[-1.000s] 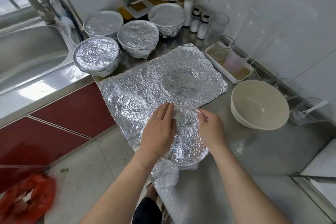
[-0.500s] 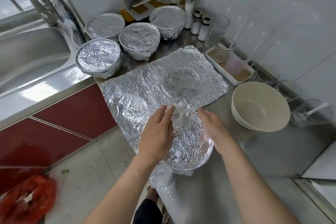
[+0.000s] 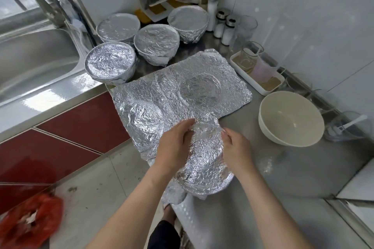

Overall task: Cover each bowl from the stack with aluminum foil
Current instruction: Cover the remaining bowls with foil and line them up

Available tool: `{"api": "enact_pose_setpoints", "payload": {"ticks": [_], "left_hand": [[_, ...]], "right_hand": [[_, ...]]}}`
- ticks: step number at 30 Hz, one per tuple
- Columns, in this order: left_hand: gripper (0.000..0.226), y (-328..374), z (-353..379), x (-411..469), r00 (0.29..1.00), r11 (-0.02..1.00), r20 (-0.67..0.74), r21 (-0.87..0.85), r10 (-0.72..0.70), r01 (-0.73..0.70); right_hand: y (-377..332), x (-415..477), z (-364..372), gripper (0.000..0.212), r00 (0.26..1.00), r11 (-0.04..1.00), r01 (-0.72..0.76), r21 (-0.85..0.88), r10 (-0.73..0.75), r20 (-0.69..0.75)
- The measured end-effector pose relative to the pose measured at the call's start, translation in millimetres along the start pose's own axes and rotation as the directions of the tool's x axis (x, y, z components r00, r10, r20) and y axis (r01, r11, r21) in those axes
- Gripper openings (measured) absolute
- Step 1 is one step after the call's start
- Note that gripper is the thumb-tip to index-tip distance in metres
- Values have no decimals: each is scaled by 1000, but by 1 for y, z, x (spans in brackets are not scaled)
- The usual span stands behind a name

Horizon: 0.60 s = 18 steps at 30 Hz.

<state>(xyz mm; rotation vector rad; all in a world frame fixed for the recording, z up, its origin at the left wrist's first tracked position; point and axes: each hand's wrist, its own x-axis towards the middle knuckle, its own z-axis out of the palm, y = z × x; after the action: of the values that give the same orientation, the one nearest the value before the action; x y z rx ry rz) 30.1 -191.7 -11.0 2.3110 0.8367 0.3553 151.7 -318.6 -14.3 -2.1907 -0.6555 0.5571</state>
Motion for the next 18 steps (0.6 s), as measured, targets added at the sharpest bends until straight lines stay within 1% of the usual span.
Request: {"api": "enact_pose_setpoints", "payload": {"ticks": [3, 6, 8, 10, 11, 12, 13, 14, 16, 18], "left_hand": [[31, 3, -2, 5, 1000, 999, 5, 14, 30, -30], [29, 4, 0, 8, 998, 996, 38, 79, 47, -50], [29, 5, 1, 10, 998, 994, 40, 94, 49, -52], [29, 5, 0, 11, 998, 994, 35, 95, 59, -62], [28, 6, 0, 11, 997, 992, 34, 102, 74, -77], [28, 6, 1, 11, 995, 989, 37, 108, 93, -96], [27, 6, 1, 11, 993, 988, 40, 107, 109, -113], [27, 6, 2, 11, 992, 987, 41, 103, 119, -123], [26, 6, 2, 12, 992, 987, 36, 98, 122, -125], [26, 6, 2, 12, 992, 988, 31, 88, 125, -127]], "right_hand": [[5, -12, 6, 26, 999, 998, -5, 58, 8, -49], [11, -19, 11, 36, 998, 988, -59, 141, 63, -25], [13, -18, 9, 36, 995, 964, -97, 246, 89, 42], [12, -13, 6, 20, 987, 937, -133, 323, 95, 131], [12, -8, 5, 23, 979, 926, -163, 340, 108, 175], [11, -3, 4, 39, 968, 913, -204, 353, 135, 209], [8, 1, 3, 54, 959, 904, -236, 358, 156, 238], [4, 4, 2, 61, 957, 909, -229, 349, 146, 250], [-1, 10, 3, 63, 962, 937, -175, 301, 97, 256], [-4, 14, 2, 57, 968, 971, -115, 208, 62, 245]]}}
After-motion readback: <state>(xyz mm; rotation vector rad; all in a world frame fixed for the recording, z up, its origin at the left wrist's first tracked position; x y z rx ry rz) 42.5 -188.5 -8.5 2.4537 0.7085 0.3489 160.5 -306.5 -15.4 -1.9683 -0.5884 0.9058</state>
